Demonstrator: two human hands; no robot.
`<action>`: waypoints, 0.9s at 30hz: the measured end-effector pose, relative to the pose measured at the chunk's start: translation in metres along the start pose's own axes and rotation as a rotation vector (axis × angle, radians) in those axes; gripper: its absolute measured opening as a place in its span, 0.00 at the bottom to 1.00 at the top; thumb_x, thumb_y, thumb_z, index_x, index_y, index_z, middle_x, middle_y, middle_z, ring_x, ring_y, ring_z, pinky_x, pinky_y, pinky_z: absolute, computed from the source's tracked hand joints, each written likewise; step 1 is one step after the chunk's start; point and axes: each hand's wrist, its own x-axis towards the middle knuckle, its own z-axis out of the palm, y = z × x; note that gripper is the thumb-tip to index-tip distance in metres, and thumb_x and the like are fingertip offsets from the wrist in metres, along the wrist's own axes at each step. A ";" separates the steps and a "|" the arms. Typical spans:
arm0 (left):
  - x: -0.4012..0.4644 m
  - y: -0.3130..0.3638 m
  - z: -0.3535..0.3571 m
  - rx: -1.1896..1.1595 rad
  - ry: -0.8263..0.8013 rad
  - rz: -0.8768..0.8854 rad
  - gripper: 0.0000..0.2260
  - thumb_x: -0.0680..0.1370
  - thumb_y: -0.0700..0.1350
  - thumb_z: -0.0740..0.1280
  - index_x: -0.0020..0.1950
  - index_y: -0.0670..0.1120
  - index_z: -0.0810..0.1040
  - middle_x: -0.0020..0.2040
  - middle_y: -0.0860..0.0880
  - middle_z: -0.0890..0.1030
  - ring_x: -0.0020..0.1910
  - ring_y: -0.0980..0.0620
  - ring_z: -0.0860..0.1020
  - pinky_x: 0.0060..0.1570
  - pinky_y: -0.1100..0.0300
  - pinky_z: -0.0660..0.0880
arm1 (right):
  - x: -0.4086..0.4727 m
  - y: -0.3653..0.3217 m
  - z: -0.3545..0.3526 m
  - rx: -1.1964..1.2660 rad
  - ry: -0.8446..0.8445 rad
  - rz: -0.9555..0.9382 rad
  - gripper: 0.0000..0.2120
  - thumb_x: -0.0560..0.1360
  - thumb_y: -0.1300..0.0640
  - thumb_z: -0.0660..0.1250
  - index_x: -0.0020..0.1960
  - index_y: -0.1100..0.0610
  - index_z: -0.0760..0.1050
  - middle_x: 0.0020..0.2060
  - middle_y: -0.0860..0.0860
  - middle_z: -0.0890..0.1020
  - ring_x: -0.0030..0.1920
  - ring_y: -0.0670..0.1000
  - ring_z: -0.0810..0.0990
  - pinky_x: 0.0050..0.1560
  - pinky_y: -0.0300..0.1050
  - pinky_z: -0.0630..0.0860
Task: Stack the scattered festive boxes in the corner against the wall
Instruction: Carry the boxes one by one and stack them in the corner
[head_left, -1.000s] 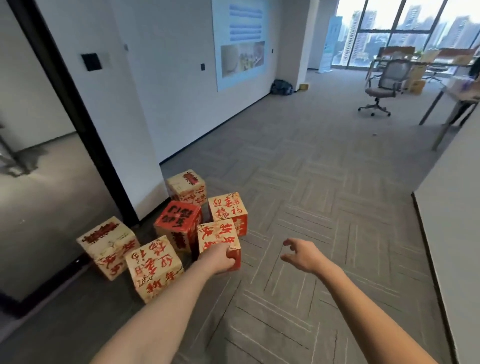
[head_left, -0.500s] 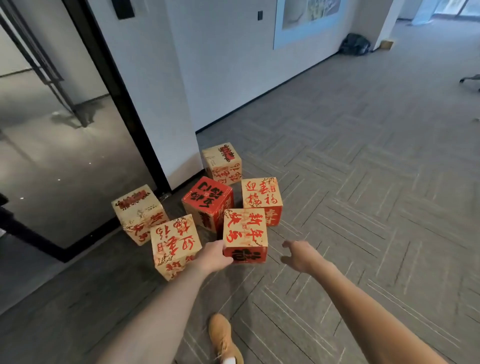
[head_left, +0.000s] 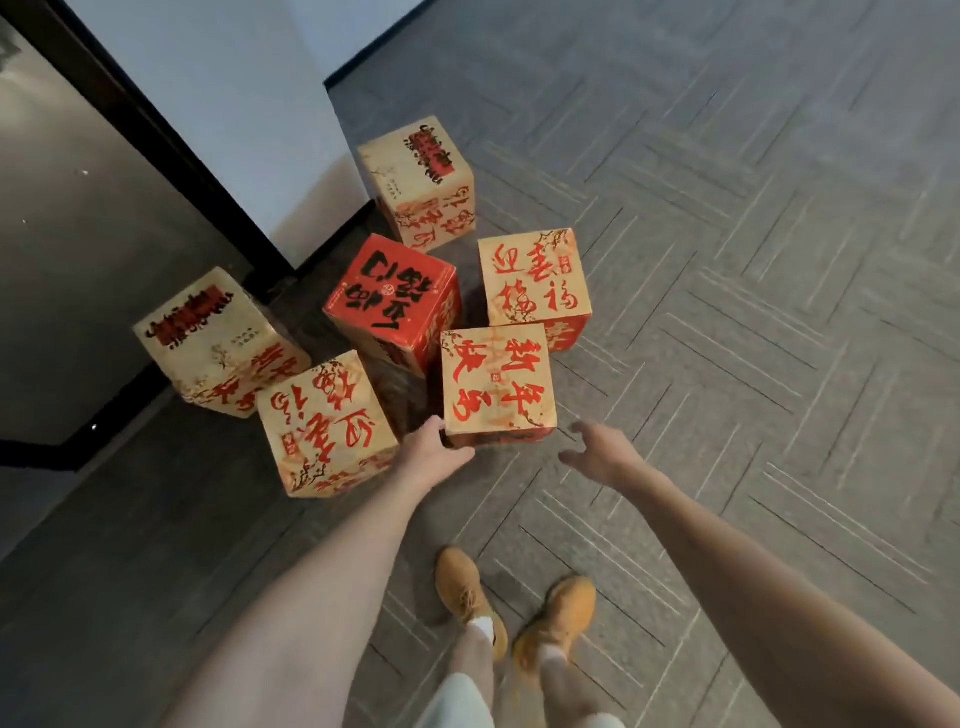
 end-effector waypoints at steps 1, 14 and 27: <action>0.016 -0.005 0.010 -0.005 -0.023 -0.021 0.28 0.74 0.56 0.73 0.71 0.49 0.68 0.69 0.45 0.75 0.66 0.44 0.74 0.57 0.54 0.74 | 0.019 0.003 0.004 0.007 -0.024 0.012 0.27 0.79 0.52 0.68 0.75 0.57 0.66 0.70 0.56 0.74 0.68 0.57 0.75 0.66 0.48 0.71; 0.256 -0.116 0.165 0.012 -0.091 -0.289 0.37 0.71 0.57 0.76 0.75 0.50 0.65 0.74 0.45 0.69 0.71 0.43 0.70 0.64 0.46 0.73 | 0.281 0.121 0.130 0.191 -0.109 0.165 0.35 0.77 0.51 0.71 0.78 0.56 0.58 0.68 0.58 0.74 0.63 0.57 0.77 0.60 0.50 0.76; 0.413 -0.219 0.261 -0.164 -0.004 -0.193 0.48 0.68 0.54 0.79 0.80 0.52 0.54 0.78 0.46 0.63 0.75 0.43 0.66 0.70 0.45 0.68 | 0.438 0.201 0.263 0.625 0.058 0.127 0.31 0.71 0.55 0.76 0.71 0.52 0.67 0.62 0.48 0.75 0.61 0.50 0.74 0.61 0.52 0.74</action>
